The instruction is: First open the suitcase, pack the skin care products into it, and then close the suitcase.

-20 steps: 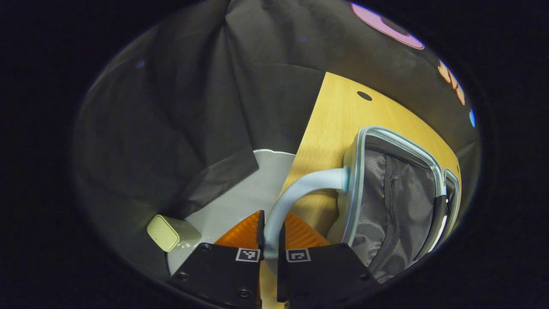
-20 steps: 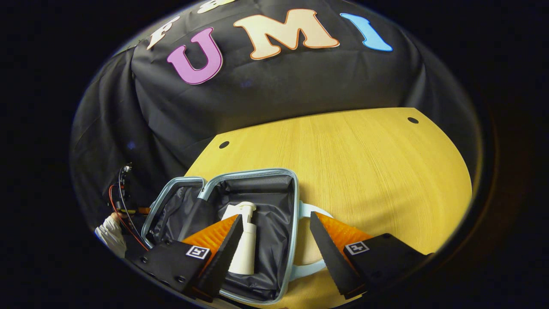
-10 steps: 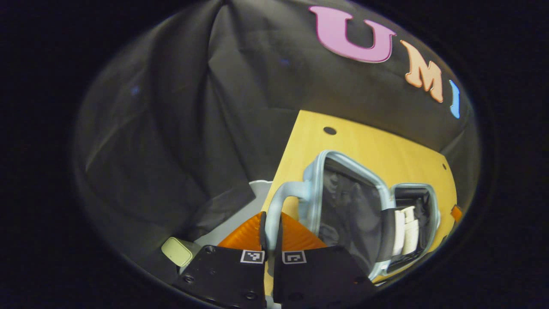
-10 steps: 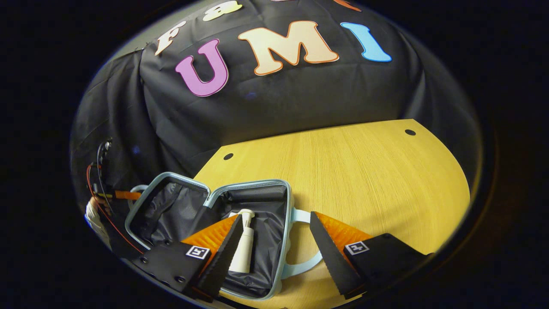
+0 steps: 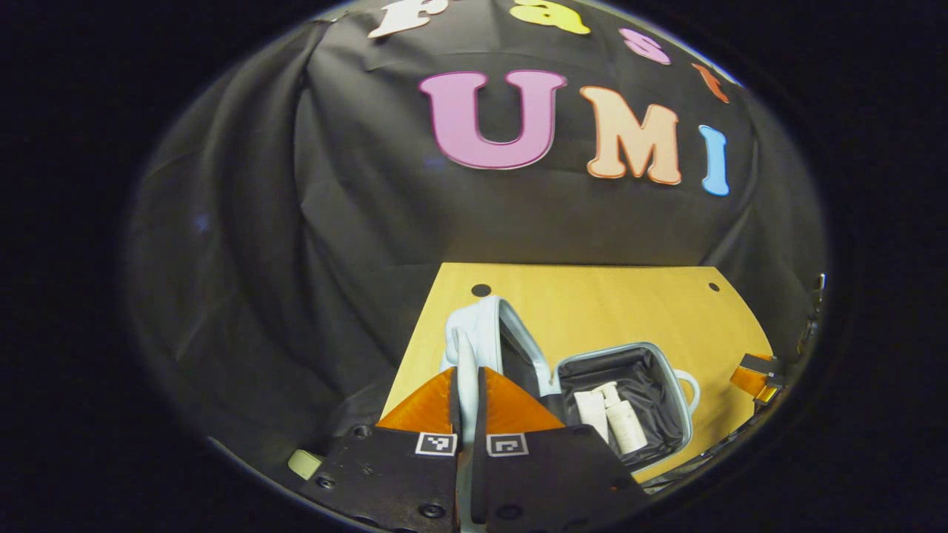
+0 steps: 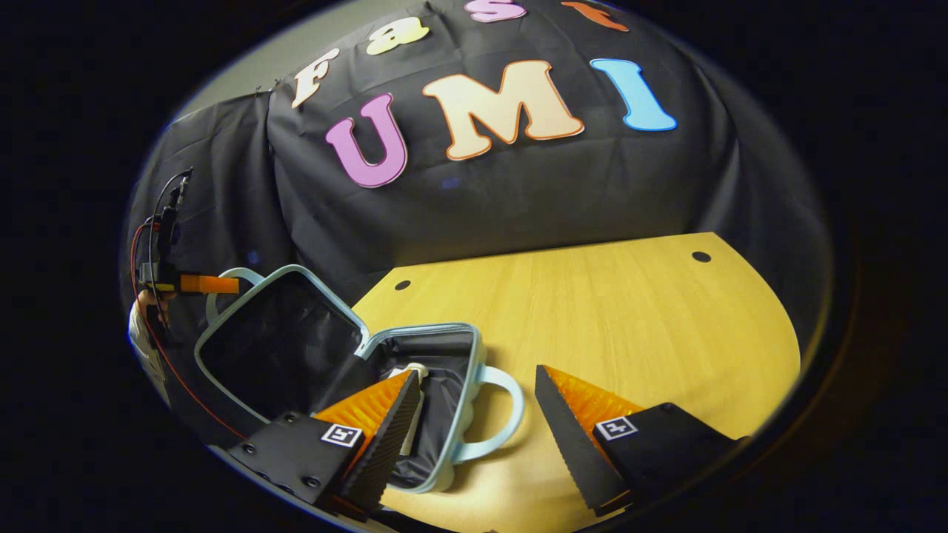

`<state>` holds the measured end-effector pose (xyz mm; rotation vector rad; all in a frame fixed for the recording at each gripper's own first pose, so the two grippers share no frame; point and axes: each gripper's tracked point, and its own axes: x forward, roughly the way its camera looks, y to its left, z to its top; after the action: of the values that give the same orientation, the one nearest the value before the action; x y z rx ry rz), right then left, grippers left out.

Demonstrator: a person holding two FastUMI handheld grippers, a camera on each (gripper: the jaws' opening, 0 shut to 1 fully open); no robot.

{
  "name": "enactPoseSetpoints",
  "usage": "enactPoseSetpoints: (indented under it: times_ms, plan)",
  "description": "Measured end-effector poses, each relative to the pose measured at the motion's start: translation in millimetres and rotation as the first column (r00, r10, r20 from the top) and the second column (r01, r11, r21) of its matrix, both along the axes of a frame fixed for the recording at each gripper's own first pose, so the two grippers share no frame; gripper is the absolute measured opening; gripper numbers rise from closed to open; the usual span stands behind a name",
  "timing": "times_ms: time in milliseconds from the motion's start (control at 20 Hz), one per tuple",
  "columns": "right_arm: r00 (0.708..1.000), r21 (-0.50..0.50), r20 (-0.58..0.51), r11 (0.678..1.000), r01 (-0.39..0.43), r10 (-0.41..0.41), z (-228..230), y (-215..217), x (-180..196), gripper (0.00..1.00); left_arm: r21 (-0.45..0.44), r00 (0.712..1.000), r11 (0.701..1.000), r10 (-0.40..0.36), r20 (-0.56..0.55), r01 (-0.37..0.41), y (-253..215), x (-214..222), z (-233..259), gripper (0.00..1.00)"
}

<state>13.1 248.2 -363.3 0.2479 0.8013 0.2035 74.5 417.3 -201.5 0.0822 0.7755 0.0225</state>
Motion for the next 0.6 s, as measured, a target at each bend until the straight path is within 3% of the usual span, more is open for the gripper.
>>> enactPoseSetpoints:
  times_ms: [300, 600]
  plan:
    - [0.999, 0.005, 0.023, 1.0, 0.03, -0.03, 18, -58, -11, 0.98, -0.103, 0.996, 0.991, -0.082, 0.046, 0.087, -98, 7, 17, 0.0]
    - [0.997, -0.001, 0.039, 0.998, 0.068, -0.068, 30, -105, -16, 0.98, -0.233, 0.987, 0.959, -0.156, 0.043, 0.162, -196, 13, 8, 0.0]
